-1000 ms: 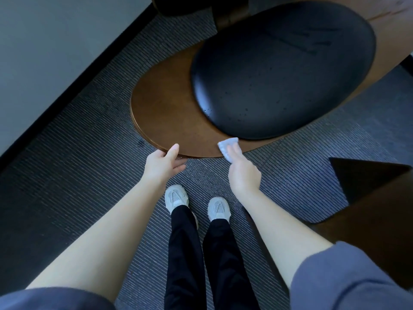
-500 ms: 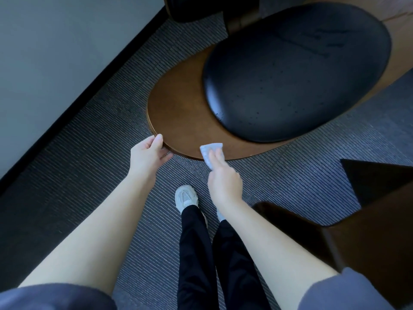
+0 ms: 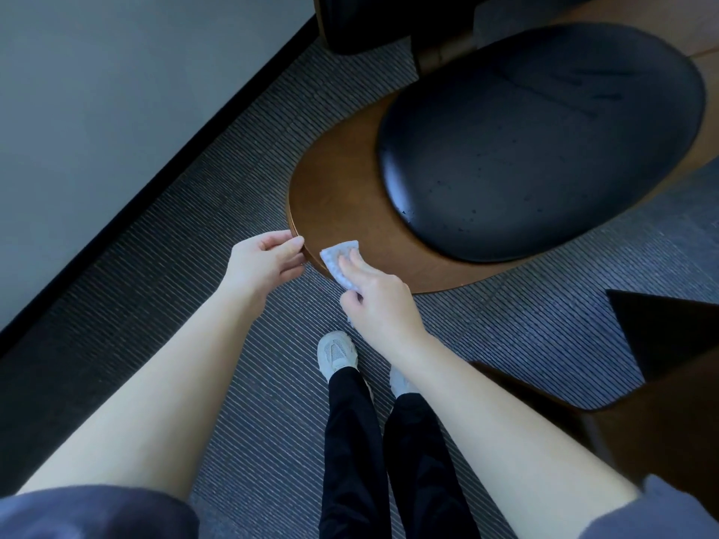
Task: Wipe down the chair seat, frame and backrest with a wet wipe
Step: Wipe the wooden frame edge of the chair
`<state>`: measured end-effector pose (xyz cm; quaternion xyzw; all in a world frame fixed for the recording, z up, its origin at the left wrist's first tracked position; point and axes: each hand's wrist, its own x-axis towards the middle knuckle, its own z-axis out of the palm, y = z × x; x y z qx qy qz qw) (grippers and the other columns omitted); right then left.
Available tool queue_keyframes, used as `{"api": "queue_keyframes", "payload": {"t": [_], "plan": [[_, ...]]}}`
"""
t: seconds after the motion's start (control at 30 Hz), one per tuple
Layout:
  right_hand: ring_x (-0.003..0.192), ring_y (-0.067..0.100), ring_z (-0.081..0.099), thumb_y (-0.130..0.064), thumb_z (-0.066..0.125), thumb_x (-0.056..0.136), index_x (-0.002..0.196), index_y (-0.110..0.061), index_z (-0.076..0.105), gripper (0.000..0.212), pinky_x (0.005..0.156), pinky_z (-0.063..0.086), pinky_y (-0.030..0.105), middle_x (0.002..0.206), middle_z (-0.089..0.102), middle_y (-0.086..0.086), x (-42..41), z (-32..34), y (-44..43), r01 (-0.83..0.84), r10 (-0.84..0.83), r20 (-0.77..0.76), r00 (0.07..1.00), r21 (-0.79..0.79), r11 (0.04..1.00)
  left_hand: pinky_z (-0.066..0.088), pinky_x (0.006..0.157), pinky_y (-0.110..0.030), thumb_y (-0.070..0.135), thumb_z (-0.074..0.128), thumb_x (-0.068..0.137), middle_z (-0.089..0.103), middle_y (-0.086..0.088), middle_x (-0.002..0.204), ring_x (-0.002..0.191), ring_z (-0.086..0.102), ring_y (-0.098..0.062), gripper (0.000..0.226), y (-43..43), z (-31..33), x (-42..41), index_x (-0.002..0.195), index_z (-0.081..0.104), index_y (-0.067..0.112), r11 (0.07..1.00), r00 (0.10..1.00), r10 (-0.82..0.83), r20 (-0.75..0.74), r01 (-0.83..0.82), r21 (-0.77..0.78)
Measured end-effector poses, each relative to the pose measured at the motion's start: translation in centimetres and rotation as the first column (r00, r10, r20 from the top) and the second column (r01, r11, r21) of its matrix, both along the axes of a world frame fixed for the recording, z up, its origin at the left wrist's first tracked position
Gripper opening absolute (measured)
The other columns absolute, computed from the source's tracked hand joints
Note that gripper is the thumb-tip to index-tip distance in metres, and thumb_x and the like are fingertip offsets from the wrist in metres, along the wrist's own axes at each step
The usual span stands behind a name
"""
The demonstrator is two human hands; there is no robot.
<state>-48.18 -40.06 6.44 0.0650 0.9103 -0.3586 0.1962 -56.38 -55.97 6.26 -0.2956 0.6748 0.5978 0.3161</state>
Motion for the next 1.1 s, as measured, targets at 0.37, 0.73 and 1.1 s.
{"api": "queue_keyframes", "payload": {"t": [0.37,0.73,1.1], "plan": [[0.084,0.032,0.065,-0.02,0.042,0.1,0.129,-0.018,0.057,0.033,0.07,0.052,0.04,0.136,0.057,-0.002,-2.6,0.4,-2.7,-0.007,0.01,-0.066,0.998,0.043,0.999,0.058,0.074,-0.024,0.013,0.061,0.095,0.075,-0.006,0.096,0.092,0.071,-0.018,0.012,-1.8,-1.2,-2.5,0.1,0.072,0.016,0.994,0.998,0.039,0.042,-0.044,0.101],[0.07,0.032,0.063,-0.018,0.043,0.096,0.111,-0.018,0.066,0.028,0.06,0.052,0.041,0.109,0.07,-0.002,-6.6,0.6,-3.3,-0.031,0.034,-0.079,0.996,0.032,0.999,0.058,0.072,-0.024,0.013,0.059,0.096,0.073,-0.003,0.098,0.086,0.071,-0.014,0.016,-2.8,-2.4,-5.7,0.108,0.07,0.013,0.985,0.995,0.063,0.084,-0.075,0.157],[0.083,0.029,0.065,-0.028,0.039,0.101,0.122,-0.022,0.064,0.033,0.073,0.053,0.041,0.083,0.07,0.008,-14.1,-2.7,-2.5,-0.07,0.057,0.103,0.993,0.13,0.989,0.056,0.065,-0.021,0.013,0.061,0.095,0.076,-0.004,0.092,0.086,0.073,-0.013,0.019,-1.1,-3.3,-8.1,0.112,0.069,0.009,0.977,0.986,0.106,0.131,-0.128,0.171]]}}
